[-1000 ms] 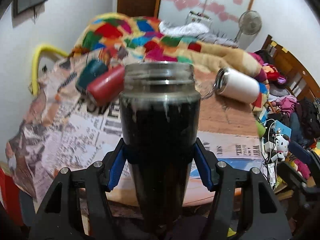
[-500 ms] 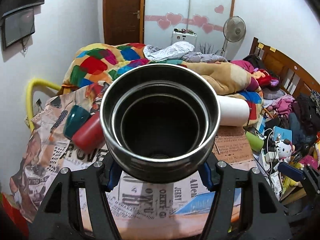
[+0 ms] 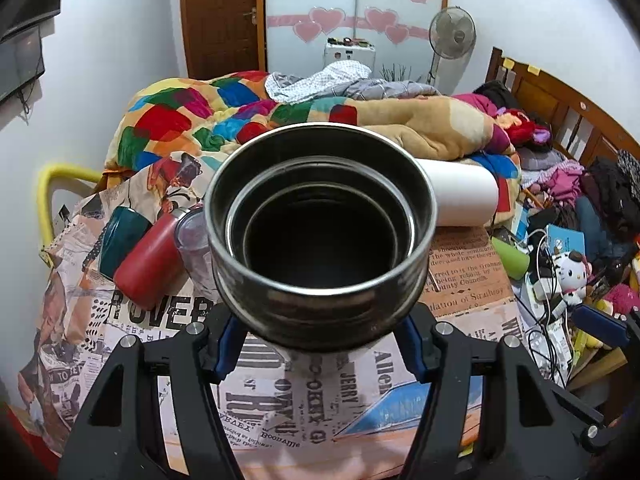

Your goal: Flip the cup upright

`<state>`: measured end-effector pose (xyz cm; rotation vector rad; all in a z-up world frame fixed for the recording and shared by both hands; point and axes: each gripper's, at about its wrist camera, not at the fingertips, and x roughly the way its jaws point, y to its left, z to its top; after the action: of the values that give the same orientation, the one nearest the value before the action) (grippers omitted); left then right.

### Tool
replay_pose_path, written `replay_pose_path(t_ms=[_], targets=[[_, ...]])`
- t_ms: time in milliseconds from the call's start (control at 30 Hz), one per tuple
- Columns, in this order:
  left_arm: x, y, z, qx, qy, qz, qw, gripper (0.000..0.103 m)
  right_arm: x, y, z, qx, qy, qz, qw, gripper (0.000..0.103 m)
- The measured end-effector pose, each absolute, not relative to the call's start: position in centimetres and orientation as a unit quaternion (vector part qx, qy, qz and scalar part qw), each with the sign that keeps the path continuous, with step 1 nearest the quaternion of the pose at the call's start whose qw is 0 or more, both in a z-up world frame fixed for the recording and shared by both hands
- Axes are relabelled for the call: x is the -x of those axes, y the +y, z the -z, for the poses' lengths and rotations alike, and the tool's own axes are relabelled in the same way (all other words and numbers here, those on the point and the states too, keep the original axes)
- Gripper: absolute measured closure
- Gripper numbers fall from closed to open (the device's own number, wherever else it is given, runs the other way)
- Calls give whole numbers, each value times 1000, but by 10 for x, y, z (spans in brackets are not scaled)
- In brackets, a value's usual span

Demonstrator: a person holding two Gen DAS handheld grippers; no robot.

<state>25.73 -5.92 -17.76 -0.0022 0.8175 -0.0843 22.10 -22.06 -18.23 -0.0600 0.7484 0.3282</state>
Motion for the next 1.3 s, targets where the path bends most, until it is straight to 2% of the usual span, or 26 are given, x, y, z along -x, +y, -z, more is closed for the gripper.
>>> replay_pose_path(t_ms=[133,300,667,867,933,1000,1100,1267,1300], targets=[[-248,-60,168,-7,406,49,913,39,-214,-222,173,23,355,-157,921,29],[-206,-52,134,-2,372,60,926,39,-195,-225,143,15,319,-156,935,29],[-62,-25,12,5,183,50,982,38,-106,-223,40,-12,154,-168,974,29],[2,-24,-20,0,99,36,994,27,-68,-212,17,-12,91,-177,980,29],[17,-25,-23,0,79,30,996,17,-59,-208,15,-10,80,-174,981,28],[26,-25,-24,0,67,22,997,10,-52,-204,15,-10,73,-172,982,26],[38,-26,-23,1,59,7,998,3,-48,-201,19,-8,71,-164,984,17],[42,-23,-17,11,65,-2,998,0,-43,-199,22,3,70,-145,987,0],[42,-23,-16,12,66,-4,998,0,-42,-200,23,4,69,-142,987,0]])
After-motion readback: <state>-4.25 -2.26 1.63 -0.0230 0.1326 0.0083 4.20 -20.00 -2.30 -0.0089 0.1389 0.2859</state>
